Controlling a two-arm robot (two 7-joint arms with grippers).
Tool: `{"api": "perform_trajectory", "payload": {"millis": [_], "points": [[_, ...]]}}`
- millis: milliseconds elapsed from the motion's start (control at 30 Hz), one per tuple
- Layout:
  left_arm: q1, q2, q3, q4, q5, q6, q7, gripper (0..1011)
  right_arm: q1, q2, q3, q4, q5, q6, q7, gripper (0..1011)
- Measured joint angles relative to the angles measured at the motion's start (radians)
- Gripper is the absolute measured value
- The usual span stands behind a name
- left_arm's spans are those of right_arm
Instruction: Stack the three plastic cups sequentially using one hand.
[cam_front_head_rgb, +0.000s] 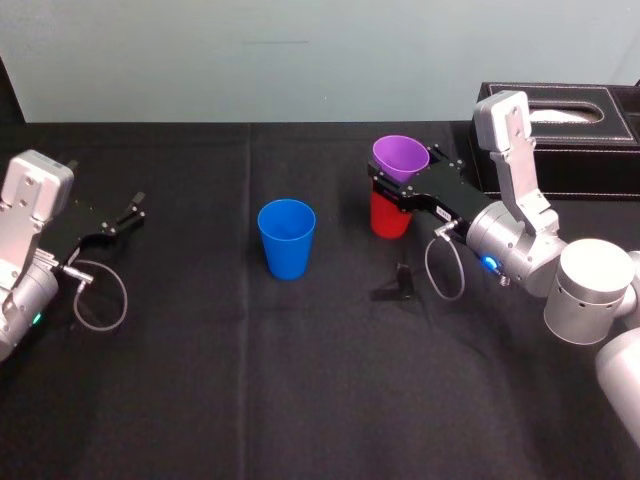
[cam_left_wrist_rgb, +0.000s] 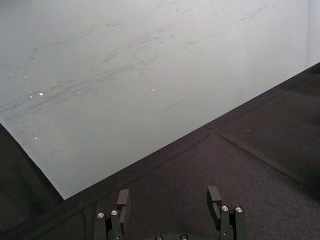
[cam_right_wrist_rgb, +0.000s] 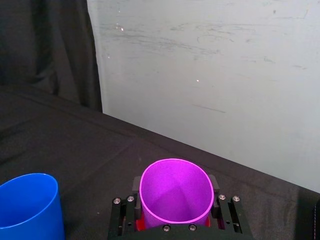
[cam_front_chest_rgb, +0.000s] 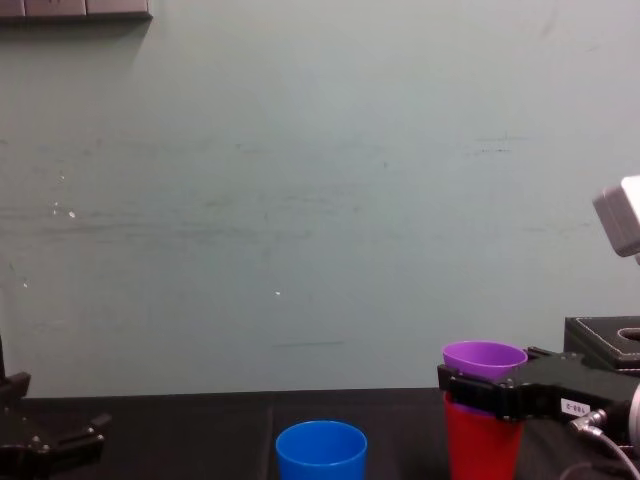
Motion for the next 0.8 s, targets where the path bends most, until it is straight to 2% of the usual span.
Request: {"api": "perform_trajectory", "payload": {"millis": [100,433,800], "points": [[0.000,0.000,0.000,0.000,0.000,0.000,0.000,1005,0.000,0.000,0.000,0.000,0.000,0.000,0.000,749],[0.000,0.000,0.000,0.000,0.000,0.000,0.000,1005,0.000,0.001,0.000,-0.002,0.000,0.001,0.000,1000],[0.000,0.000,0.000,0.000,0.000,0.000,0.000,1005,0.000,0.001,0.000,-0.002,0.000,0.001,0.000,1004]]}}
